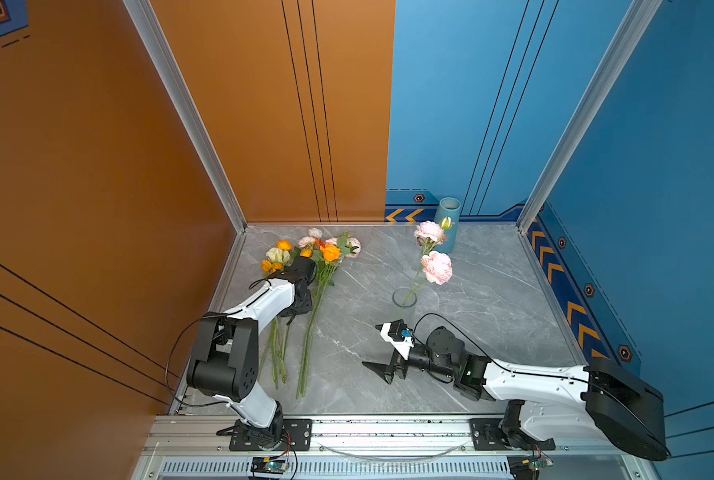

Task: Arrange the flowers into the vase
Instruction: 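Lower the left gripper and grasp orange poppy and grass stems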

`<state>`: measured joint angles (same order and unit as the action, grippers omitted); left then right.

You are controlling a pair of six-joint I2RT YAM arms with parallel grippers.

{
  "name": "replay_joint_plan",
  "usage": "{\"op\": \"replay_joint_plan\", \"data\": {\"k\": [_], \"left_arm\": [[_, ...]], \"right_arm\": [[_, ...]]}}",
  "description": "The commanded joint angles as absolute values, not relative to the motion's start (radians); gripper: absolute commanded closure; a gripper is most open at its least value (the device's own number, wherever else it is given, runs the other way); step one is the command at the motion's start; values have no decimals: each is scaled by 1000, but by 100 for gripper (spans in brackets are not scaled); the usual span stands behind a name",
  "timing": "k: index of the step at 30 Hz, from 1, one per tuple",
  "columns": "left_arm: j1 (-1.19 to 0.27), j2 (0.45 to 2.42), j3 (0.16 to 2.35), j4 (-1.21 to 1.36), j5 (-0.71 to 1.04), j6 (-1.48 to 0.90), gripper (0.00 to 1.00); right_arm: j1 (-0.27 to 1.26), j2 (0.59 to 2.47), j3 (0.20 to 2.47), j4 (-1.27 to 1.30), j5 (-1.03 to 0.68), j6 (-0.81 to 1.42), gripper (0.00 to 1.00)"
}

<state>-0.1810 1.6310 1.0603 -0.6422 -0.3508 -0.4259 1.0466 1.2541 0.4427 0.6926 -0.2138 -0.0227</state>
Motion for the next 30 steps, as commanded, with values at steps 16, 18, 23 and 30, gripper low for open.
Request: {"op": "replay_joint_plan", "data": {"k": [16, 18, 23, 30], "left_arm": [[-136, 1744, 1132, -578, -313, -382, 91], [-145, 1714, 1127, -580, -329, -375, 97], [-160, 1588, 1082, -596, -367, -367, 100], [-165, 1401, 1037, -620, -386, -359, 100]], "right_arm": [[1006, 1275, 468, 733, -259, 7, 0], [1002, 1282, 468, 738, -262, 9, 0], [992, 1288, 466, 750, -275, 23, 0], [970, 1290, 453, 787, -291, 61, 0]]}}
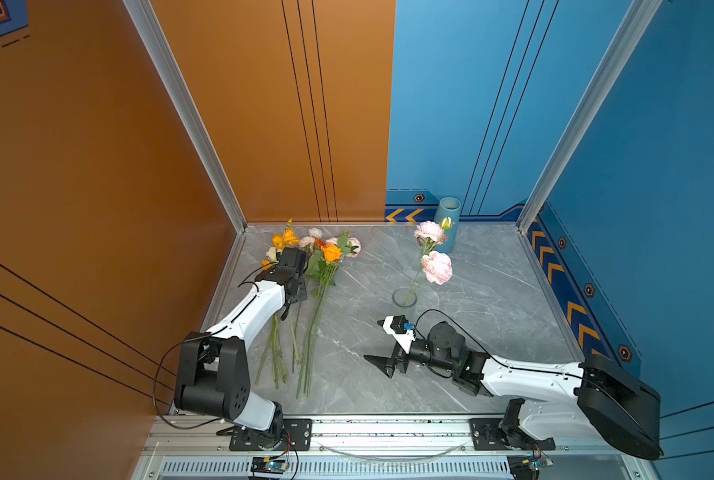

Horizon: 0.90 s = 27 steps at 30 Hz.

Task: Arrange the flowers into the vase
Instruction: 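Lower the left gripper and grasp orange poppy and grass stems, then lift the orange poppy and grass stems upright with the left gripper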

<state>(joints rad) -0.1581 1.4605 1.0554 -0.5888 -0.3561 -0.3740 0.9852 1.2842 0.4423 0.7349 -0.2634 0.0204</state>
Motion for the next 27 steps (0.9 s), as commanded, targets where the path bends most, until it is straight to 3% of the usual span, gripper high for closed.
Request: {"op": "replay_joint_plan", "data": {"k": [1, 6, 13, 20, 27], "left_arm": [[-169, 1373, 1037, -619, -385, -357, 100], [-257, 1198, 1064, -575, -368, -303, 100], [-476, 1018, 1037, -283, -342, -197, 100], [-593, 965, 968, -3, -246, -207, 100], [-766, 983, 969, 210, -264, -145, 100]], "right_arm": [[963, 1288, 450, 795, -296, 69, 0], [950, 1256, 450, 779, -298, 83, 0], [956, 1215, 438, 777, -305, 68, 0], [957, 1157, 406, 807, -321, 49, 0], [959, 985, 339, 780, -179, -4, 0]]}}
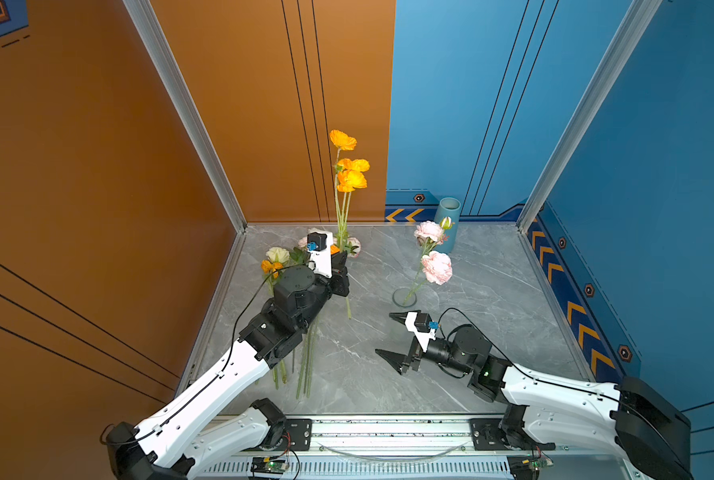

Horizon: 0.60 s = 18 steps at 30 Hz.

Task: Arrange the flowers into the vase
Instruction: 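Lift the orange poppy and grass stems upright with the left gripper, then carry the stems over the glass vase and lower them in with the left gripper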

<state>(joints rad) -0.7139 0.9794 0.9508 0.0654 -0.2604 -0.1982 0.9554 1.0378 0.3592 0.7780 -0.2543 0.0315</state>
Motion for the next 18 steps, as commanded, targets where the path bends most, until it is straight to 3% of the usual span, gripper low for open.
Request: {"op": "replay_joint_plan", "data": {"k": [1, 9, 18], "left_arm": [[-791, 990, 985, 216, -273, -124, 100], [-913, 1043, 979, 412, -300, -45, 100], [-987, 1149, 1054, 515, -305, 37, 100]], "right_arm": [[957, 965, 329, 784, -159, -7, 0], [942, 903, 289, 784, 4, 23, 0], [931, 874, 278, 776, 26, 36, 0]]}}
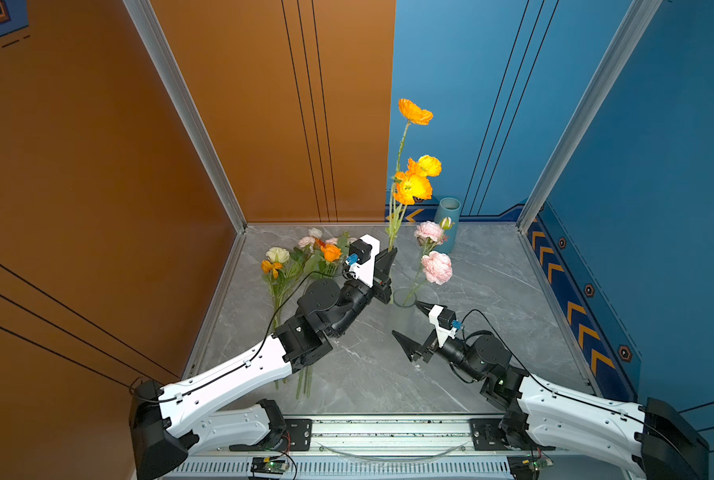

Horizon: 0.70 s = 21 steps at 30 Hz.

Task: Arrange the flowers into the vase
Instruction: 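Carry the stems over the glass vase and lower them in with the left gripper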

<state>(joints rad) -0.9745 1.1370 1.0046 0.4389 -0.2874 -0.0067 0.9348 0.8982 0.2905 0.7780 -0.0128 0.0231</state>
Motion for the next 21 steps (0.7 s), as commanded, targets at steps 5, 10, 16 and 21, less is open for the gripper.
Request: {"op": "replay_joint_plan", "data": {"k": [5, 10, 16, 21], "left_arm": [[-997, 1193, 1037, 597, -299, 27, 100], [-997, 1247, 1042, 618, -296, 34, 100], [-997, 1283, 996, 642, -306, 41, 100], [-993, 1314, 936, 693, -332, 23, 100]], "right_arm": [[929, 852, 273, 738, 80, 15, 0], [917, 828, 268, 687, 91, 29, 0], [898, 810, 261, 665, 103, 38, 0], [869, 815, 255, 677, 83, 58, 0]]}}
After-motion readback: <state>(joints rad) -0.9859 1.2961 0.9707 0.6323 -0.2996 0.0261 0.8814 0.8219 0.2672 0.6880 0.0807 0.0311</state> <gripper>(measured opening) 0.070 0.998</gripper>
